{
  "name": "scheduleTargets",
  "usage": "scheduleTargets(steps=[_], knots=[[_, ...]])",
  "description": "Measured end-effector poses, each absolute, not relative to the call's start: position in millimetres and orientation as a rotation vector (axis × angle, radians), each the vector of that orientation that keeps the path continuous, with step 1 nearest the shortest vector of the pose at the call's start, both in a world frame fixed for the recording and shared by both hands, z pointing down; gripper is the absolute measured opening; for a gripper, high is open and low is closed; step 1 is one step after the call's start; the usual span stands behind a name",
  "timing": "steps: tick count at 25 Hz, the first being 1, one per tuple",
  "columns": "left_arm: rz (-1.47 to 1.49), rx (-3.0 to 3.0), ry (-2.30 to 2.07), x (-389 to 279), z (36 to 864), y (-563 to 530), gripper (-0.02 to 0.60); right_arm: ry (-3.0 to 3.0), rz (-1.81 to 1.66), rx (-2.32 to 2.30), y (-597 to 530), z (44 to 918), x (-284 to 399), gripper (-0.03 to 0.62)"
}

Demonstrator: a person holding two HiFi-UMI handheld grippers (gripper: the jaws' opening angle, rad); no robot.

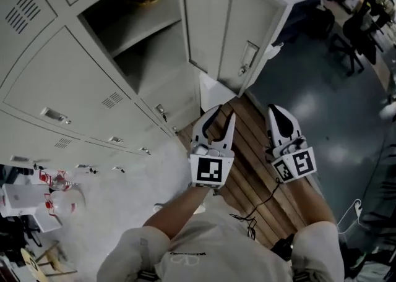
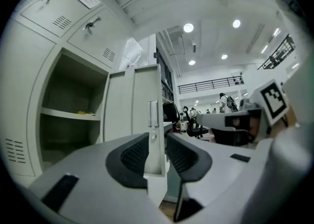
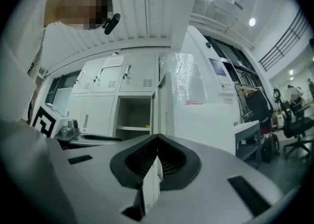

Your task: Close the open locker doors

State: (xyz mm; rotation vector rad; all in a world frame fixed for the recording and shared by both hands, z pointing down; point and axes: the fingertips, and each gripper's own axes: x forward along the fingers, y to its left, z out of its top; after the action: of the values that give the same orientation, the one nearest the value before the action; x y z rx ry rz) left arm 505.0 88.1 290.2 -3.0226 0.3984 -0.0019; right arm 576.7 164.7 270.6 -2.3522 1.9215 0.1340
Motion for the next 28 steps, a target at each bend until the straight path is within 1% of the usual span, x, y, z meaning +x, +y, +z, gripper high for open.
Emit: scheduleTargets(steps=[4, 10, 14, 18, 23, 28], knots=[[0.003, -2.924, 0.454, 573, 281, 82, 0.104, 1.859, 0.113, -2.385, 189, 286, 603, 0.011], [-0.070, -2.897, 0.436, 626, 279, 70, 0.133, 1.830, 0.074, -2.402, 210, 302, 619, 0.012], [-0.119, -2.865, 0.458, 638, 283, 65, 0.132, 1.822, 0.042, -2.409, 214, 311, 626, 0.012], [-0.114, -2.905, 0.477, 630, 288, 67, 0.130, 1.829, 0.031, -2.413, 216, 316, 625, 0.011], [-0.290, -3.006, 0.462, 630, 349, 65, 0.130, 1.824, -0.020, -2.429, 220, 329, 625, 0.011], [-0.342, -3.012, 0.435, 655, 374, 62, 0.130, 1.839, -0.044, -2.444, 220, 337, 625, 0.012]])
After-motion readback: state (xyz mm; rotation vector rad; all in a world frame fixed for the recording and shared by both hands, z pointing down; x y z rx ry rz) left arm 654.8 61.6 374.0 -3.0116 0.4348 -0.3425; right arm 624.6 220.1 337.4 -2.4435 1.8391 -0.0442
